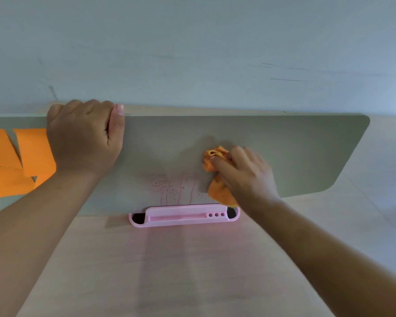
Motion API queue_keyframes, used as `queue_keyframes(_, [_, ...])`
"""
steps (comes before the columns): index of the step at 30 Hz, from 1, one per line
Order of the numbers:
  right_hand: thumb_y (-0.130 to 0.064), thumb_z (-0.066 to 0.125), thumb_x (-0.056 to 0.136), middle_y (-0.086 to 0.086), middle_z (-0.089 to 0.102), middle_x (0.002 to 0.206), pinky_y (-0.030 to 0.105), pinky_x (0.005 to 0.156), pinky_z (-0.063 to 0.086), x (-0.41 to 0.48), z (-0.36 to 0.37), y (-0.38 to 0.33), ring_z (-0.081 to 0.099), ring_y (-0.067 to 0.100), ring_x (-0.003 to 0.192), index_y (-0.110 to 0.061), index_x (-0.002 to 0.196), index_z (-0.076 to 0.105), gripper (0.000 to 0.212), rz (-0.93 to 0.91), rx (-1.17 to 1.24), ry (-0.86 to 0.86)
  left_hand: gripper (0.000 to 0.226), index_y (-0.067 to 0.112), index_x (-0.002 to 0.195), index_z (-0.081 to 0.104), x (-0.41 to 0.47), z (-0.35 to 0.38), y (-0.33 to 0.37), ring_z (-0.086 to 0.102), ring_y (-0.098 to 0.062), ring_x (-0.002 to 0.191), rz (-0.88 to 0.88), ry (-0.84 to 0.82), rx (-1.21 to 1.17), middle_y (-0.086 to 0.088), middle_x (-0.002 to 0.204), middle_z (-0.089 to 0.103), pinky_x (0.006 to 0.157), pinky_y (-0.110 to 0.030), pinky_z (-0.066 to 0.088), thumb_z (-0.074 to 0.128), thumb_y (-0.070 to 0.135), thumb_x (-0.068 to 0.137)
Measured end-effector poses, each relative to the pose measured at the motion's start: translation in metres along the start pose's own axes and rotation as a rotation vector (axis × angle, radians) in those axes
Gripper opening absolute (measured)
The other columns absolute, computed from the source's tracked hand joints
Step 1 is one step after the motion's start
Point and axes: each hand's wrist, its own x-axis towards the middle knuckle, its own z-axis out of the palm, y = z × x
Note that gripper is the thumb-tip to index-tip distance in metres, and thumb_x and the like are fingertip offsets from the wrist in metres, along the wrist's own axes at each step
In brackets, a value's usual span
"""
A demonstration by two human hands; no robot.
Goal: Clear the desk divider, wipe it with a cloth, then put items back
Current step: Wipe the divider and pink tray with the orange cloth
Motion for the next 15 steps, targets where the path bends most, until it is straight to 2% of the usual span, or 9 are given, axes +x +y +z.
queue_keyframes(4, [-0.013, 0.058, 0.084, 0.005, 0.055, 0.081, 0.036, 0.056, 0.042, -0.046, 0.023, -0.008, 0.052, 0.028, 0.069, -0.019, 0.094, 0.068, 0.015, -0.118, 0.041, -0.159, 0.044, 0.017, 0.065, 0.033, 0.0, -0.001, 0.0, 0.028, -0.023, 0.063, 0.012, 0.01, -0.011, -0.003, 0.059, 0.033, 0.064, -0.035, 0.015, 0.028, 0.035, 0.105])
queue_keyframes(7, [-0.011, 0.07, 0.069, 0.005, 0.057, 0.079, 0.033, 0.054, 0.043, -0.076, 0.018, 0.016, 0.055, 0.028, 0.068, -0.02, 0.09, 0.069, 0.023, -0.047, 0.005, -0.244, 0.046, 0.016, 0.065, 0.034, 0.002, -0.002, 0.001, 0.029, -0.023, 0.062, 0.003, 0.007, -0.011, -0.002, 0.059, 0.032, 0.063, -0.036, 0.015, 0.026, 0.036, 0.105])
queue_keyframes(9, [-0.006, 0.073, 0.067, 0.003, 0.054, 0.079, 0.032, 0.054, 0.041, -0.08, 0.01, 0.032, 0.053, 0.028, 0.067, -0.022, 0.089, 0.069, 0.027, 0.05, -0.027, -0.201, 0.048, 0.015, 0.064, 0.035, 0.002, -0.003, 0.003, 0.03, -0.024, 0.062, -0.005, -0.001, 0.0, -0.003, 0.058, 0.032, 0.063, -0.036, 0.015, 0.026, 0.036, 0.105])
queue_keyframes(11, [-0.008, 0.072, 0.076, 0.002, 0.048, 0.082, 0.031, 0.053, 0.039, -0.064, 0.008, 0.037, 0.05, 0.027, 0.068, -0.023, 0.093, 0.068, 0.023, 0.1, -0.04, -0.081, 0.048, 0.015, 0.063, 0.034, 0.001, -0.003, 0.003, 0.03, -0.025, 0.061, -0.007, -0.001, 0.001, -0.003, 0.057, 0.032, 0.063, -0.036, 0.015, 0.025, 0.036, 0.105])
queue_keyframes(13, [-0.007, 0.073, 0.074, 0.001, 0.045, 0.085, 0.034, 0.052, 0.041, -0.038, 0.018, 0.022, 0.048, 0.026, 0.07, -0.024, 0.095, 0.065, 0.028, 0.109, 0.003, 0.032, 0.048, 0.015, 0.063, 0.033, 0.001, -0.002, 0.002, 0.03, -0.025, 0.061, 0.002, 0.003, 0.003, -0.003, 0.057, 0.032, 0.063, -0.036, 0.014, 0.025, 0.036, 0.106])
queue_keyframes(15, [-0.008, 0.071, 0.079, 0.0, 0.041, 0.085, 0.036, 0.056, 0.038, -0.023, 0.031, -0.004, 0.044, 0.025, 0.071, -0.023, 0.093, 0.065, 0.022, 0.062, 0.036, 0.07, 0.048, 0.015, 0.063, 0.033, 0.002, -0.003, 0.003, 0.029, -0.024, 0.062, 0.015, 0.003, 0.001, -0.004, 0.058, 0.031, 0.062, -0.036, 0.013, 0.025, 0.036, 0.106])
